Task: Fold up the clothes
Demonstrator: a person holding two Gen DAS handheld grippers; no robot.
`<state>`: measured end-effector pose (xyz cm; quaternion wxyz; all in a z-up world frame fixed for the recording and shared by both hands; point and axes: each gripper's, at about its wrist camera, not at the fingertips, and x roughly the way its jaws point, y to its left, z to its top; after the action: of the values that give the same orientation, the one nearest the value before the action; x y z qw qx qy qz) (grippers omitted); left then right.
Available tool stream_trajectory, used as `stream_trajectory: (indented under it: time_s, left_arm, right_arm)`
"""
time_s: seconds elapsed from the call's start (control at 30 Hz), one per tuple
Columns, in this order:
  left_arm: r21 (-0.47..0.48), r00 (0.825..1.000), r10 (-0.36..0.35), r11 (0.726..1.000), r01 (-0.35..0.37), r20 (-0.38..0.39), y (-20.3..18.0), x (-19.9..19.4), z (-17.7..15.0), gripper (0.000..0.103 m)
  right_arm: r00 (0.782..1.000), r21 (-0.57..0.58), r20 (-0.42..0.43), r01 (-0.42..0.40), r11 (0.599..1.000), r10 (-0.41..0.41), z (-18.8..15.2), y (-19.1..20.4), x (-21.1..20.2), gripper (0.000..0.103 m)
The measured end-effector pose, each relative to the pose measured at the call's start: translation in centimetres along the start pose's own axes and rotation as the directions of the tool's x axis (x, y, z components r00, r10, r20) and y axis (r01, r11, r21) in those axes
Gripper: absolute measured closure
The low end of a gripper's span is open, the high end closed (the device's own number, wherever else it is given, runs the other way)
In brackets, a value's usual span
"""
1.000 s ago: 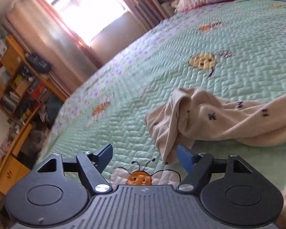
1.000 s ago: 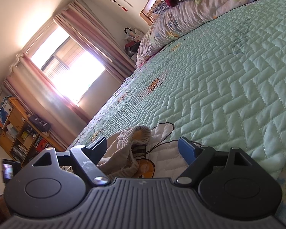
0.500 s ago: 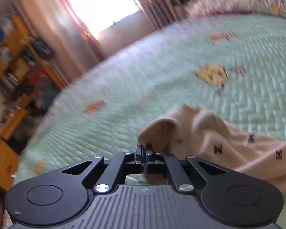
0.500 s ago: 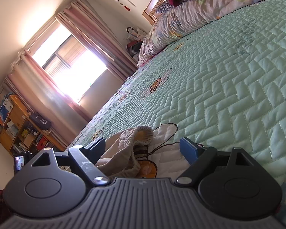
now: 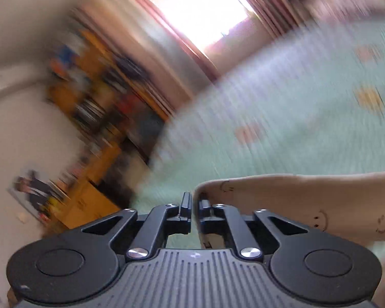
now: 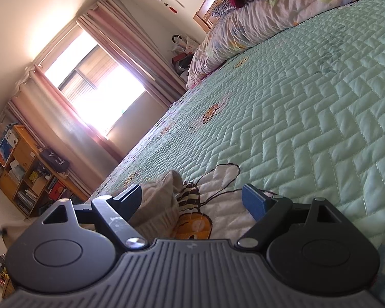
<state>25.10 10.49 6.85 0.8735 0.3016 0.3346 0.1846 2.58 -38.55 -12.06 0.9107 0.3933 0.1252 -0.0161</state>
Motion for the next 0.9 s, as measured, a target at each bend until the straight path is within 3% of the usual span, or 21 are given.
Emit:
stream_trajectory:
  time_s: [0.07, 0.13, 0.17, 0.27, 0.3, 0.37, 0.47, 0.53, 0.63, 0.77, 0.9]
  left_arm:
    - [0.021, 0.998, 0.028, 0.999, -0.027, -0.065, -0.3, 1.1, -2.2, 0.05]
    - [-0.002, 0.994, 0.071, 0.997, -0.071, -0.085, -0.4, 1.1, -4.1, 0.048]
    - [-0.022, 0.993, 0.069, 0.997, -0.072, -0.093, -0.4, 0.9, -4.9, 0.044]
    - [-0.087, 0.992, 0.037, 0.995, -0.048, -0.122, -0.3, -0.5, -7.9, 0.017]
    - [-0.119, 0.991, 0.021, 0.992, -0.037, -0.133, -0.1, -1.1, -9.0, 0.013]
    - [-0.213, 0.988, -0.033, 0.977, 0.001, -0.151, 1.1, -1.9, -11.8, 0.011]
    - [-0.379, 0.976, -0.1, 0.925, 0.019, -0.194, 2.7, -2.8, -15.1, 0.007]
    - [-0.441, 0.97, -0.148, 0.896, 0.05, -0.192, 3.1, -3.8, -16.8, 0.007]
    - [-0.478, 0.968, -0.188, 0.874, 0.088, -0.167, 3.0, -5.3, -18.5, 0.006]
    - [-0.459, 0.974, -0.204, 0.878, 0.139, -0.095, 2.1, -7.4, -18.1, 0.004]
    - [-0.438, 0.956, -0.29, 0.864, 0.248, -0.031, 0.3, -8.6, -16.3, 0.001]
  right_arm:
    - [1.0, -0.009, -0.004, 0.006, 1.0, -0.006, -0.1, 0.1, 0.1, 0.017]
    - [1.0, -0.017, -0.01, 0.009, 1.0, -0.009, -0.1, 0.3, 0.1, 0.017]
    - [1.0, -0.018, -0.011, 0.009, 1.0, -0.009, -0.2, 0.3, 0.1, 0.017]
    - [1.0, -0.017, -0.016, 0.009, 1.0, -0.01, -0.1, 0.3, 0.1, 0.017]
    - [1.0, -0.02, -0.019, 0.013, 1.0, -0.013, -0.1, 0.3, 0.1, 0.017]
    - [0.999, -0.027, -0.026, 0.019, 0.999, -0.019, -0.1, 0.5, 0.2, 0.016]
    - [0.999, -0.03, -0.042, 0.029, 0.999, -0.031, 0.1, 0.7, 0.3, 0.016]
    - [0.996, -0.045, -0.074, 0.041, 0.998, -0.044, 0.3, 1.2, 0.3, 0.016]
    - [0.989, -0.065, -0.146, 0.026, 0.998, -0.036, 0.9, 2.6, 0.0, 0.016]
    - [0.988, -0.017, -0.151, -0.022, 1.0, 0.019, 2.4, 4.3, -0.5, 0.016]
    - [0.971, 0.007, -0.24, 0.011, 1.0, -0.009, 4.2, 4.9, 2.5, 0.016]
